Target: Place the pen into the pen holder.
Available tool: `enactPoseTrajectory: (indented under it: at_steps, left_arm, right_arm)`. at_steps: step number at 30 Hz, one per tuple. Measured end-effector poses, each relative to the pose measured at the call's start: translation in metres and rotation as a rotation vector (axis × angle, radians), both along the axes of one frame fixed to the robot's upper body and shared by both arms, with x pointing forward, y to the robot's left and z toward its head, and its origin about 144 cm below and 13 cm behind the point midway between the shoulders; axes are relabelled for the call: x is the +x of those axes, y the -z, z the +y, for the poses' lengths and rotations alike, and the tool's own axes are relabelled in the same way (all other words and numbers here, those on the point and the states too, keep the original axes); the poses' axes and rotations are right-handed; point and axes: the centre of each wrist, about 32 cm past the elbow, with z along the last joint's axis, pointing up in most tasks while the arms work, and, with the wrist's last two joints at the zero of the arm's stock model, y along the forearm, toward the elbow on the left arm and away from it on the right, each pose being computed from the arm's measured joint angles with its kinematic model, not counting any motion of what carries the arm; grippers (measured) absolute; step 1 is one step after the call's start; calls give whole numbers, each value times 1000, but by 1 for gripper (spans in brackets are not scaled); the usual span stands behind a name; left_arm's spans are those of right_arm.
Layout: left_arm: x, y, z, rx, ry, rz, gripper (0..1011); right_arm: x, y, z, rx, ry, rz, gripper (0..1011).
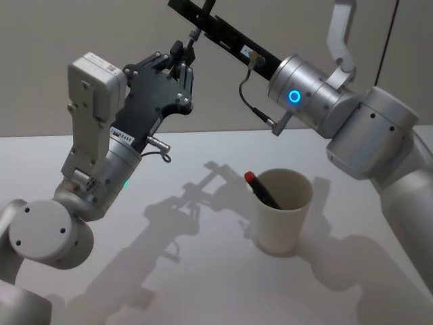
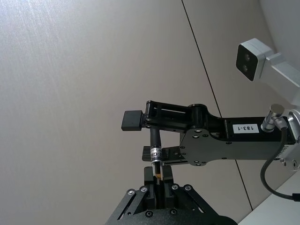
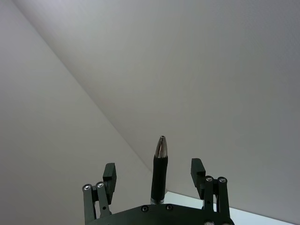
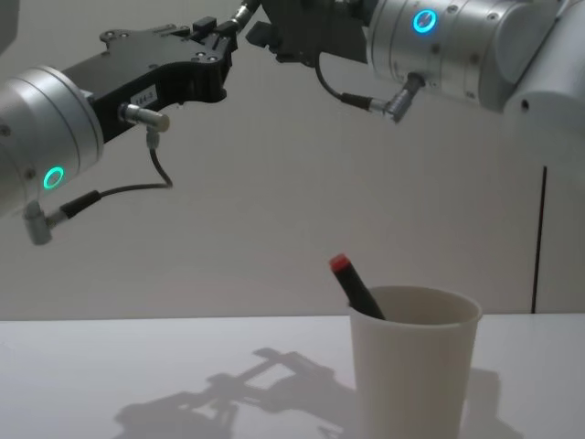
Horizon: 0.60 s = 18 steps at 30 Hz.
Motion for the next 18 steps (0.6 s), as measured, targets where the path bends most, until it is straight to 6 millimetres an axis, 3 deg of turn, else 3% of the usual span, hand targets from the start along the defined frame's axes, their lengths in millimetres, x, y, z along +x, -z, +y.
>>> enactPoseTrajectory:
  at_steps: [7, 18]
  left_arm:
    - [0, 0, 0, 0, 0, 0, 114]
    - [0, 0, 0, 0, 0, 0, 114]
  right_arm:
    - [-1, 0, -1, 2, -3, -3, 981]
    - [-1, 0, -1, 3, -6, -5, 707]
